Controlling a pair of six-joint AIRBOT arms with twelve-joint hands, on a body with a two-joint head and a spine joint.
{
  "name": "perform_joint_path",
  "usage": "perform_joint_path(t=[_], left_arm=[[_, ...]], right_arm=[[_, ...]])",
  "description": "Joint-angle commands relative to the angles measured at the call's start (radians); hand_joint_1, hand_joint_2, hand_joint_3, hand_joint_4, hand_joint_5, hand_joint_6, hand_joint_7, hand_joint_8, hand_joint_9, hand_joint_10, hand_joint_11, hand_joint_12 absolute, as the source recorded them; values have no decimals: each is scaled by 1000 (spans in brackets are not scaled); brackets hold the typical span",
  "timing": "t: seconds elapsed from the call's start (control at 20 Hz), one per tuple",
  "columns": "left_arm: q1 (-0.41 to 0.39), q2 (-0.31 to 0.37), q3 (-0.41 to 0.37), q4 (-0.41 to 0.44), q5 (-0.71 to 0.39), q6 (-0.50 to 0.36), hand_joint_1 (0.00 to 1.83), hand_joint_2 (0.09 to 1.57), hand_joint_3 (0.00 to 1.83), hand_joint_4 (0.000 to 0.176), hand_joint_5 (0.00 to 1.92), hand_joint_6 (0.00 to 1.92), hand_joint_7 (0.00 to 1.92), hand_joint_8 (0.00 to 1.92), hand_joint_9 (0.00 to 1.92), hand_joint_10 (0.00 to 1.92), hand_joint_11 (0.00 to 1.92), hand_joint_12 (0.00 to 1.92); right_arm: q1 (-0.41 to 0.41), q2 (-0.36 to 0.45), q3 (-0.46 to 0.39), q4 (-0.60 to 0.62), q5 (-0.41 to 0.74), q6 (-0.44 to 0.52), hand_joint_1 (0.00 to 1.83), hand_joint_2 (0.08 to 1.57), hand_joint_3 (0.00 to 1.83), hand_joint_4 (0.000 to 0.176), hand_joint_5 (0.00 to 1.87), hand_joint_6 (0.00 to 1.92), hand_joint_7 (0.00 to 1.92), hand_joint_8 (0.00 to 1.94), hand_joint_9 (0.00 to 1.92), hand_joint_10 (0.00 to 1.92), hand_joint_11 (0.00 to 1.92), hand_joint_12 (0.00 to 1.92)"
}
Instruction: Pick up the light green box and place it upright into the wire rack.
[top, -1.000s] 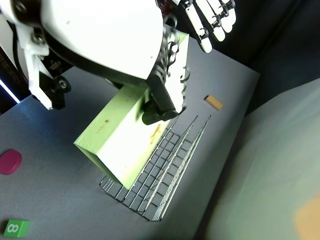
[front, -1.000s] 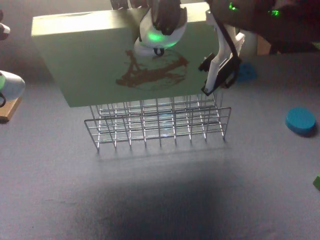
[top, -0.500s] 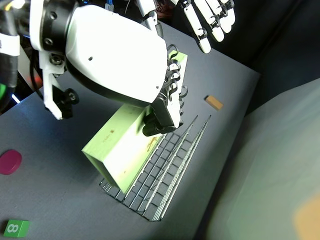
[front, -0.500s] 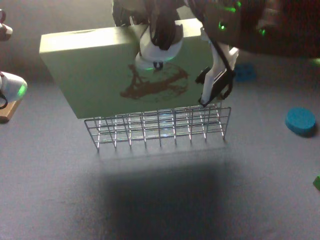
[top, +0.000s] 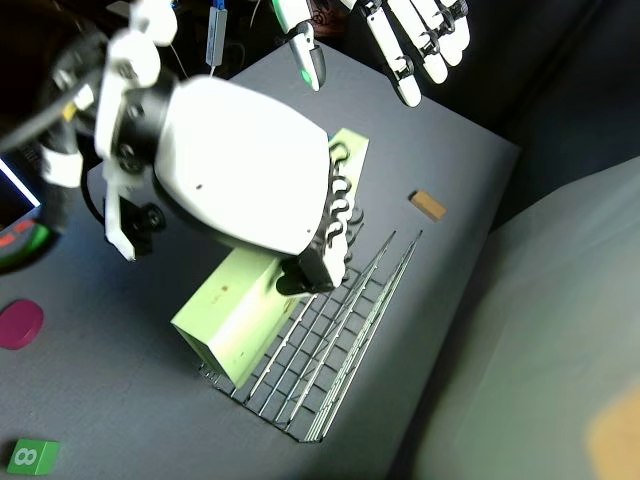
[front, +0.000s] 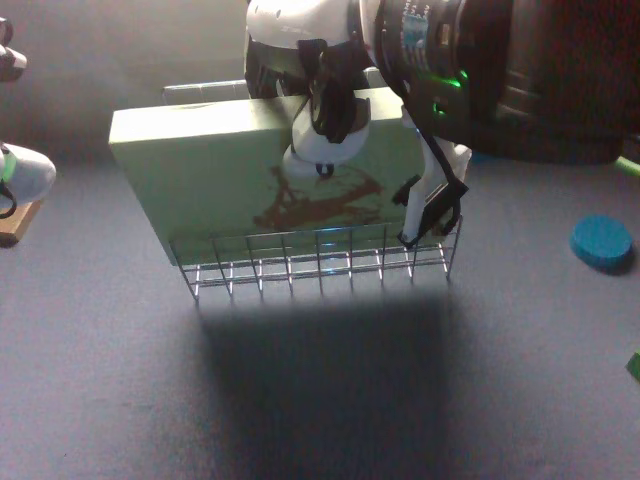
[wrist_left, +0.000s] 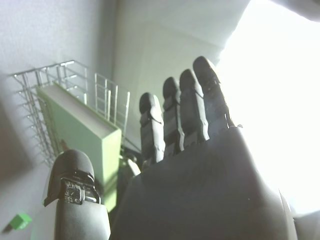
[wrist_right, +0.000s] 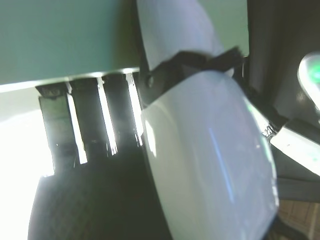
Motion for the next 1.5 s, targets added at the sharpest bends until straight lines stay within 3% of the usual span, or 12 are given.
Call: perform_joint_path(t=[0.0,0.85,1.2,1.3,1.35,1.4,1.45], left_arm=[[-9,0,0,84,-31,5,152,1210,1,85,266,1,203,1,119,3,0,428],[7,-15,-17,84,-31,-31,134,1221,4,85,252,0,201,0,112,0,0,392],[59,-59,-33,91,-29,-110,136,1224,3,86,253,0,200,0,113,0,0,377],[77,-63,-44,137,-27,-181,139,1223,2,86,255,1,202,1,115,1,0,378],[82,-66,-49,137,-14,-189,140,1222,2,86,255,1,202,1,116,1,0,378],[84,-69,-52,137,-14,-192,141,1222,2,86,255,1,202,1,116,1,0,379],[88,-73,-54,137,-15,-192,141,1222,2,86,255,1,202,1,116,1,0,379]], right_arm=[[5,-2,5,-79,41,15,1364,1158,1,0,752,1132,912,1092,915,1305,806,1323],[-94,-16,46,-195,50,127,1366,1151,0,0,785,1090,925,1070,911,1309,794,1324],[-97,-17,46,-209,53,129,1351,1163,1,0,785,1113,913,1115,859,1376,730,1437],[-98,-17,46,-209,52,129,1351,1164,1,0,778,1119,918,1112,851,1380,727,1442],[-97,-17,46,-209,52,129,1212,1192,0,0,772,1203,885,1212,758,1103,706,1427],[-97,-17,46,-209,53,129,1176,1207,1,0,753,1251,857,1260,731,982,688,1402],[-96,-17,46,-209,53,129,1176,1207,1,0,753,1251,857,1260,731,982,688,1402]])
